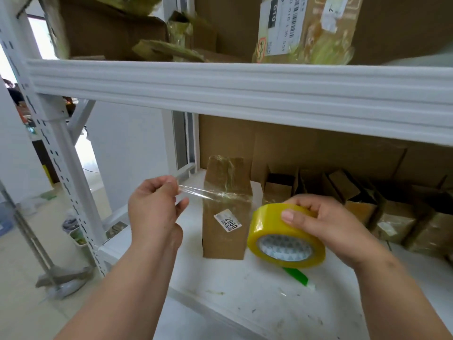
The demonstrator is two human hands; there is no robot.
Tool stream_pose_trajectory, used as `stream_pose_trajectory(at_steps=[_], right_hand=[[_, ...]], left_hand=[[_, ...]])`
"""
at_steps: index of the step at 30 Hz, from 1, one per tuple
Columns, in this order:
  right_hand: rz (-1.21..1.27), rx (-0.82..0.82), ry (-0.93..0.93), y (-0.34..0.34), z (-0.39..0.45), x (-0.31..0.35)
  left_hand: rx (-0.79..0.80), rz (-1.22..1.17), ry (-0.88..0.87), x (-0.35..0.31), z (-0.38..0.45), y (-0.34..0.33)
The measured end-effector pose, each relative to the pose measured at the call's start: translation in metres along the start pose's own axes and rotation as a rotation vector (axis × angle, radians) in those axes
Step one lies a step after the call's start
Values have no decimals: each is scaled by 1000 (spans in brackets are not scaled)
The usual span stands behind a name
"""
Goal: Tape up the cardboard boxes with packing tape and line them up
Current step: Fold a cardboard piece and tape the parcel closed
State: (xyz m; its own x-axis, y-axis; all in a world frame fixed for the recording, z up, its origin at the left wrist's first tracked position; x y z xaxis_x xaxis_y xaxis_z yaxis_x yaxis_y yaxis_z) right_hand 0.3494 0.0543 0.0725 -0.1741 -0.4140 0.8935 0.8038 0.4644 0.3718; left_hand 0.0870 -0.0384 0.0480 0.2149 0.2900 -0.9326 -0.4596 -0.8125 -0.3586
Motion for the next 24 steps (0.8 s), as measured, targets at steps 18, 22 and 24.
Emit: stream_pose_trajectory(at_steps=[18,22,24], right_hand=[[-178,-35,-231,32,99,-44],[-134,68,-277,16,100,-65],[-105,86,-266,11,101,-73]], left_hand=[[-170,117,-23,50,30,-24],[-189,209,30,65,26,-25],[-159,264,21,62,26,-29]])
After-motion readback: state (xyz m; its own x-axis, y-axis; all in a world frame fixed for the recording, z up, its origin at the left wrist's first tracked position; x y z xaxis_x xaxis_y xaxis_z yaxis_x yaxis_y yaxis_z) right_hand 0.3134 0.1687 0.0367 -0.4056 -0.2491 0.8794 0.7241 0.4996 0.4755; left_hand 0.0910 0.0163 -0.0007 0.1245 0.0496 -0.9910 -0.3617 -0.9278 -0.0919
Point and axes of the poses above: each hand's wrist, its own z-axis towards the middle knuckle, its own y-axis out of the back of the hand, x = y × z, the point moved 7 cm from there along z, towards the middle knuckle, and after that the axes turned 4 degrees about z, right-handed, at the moved point
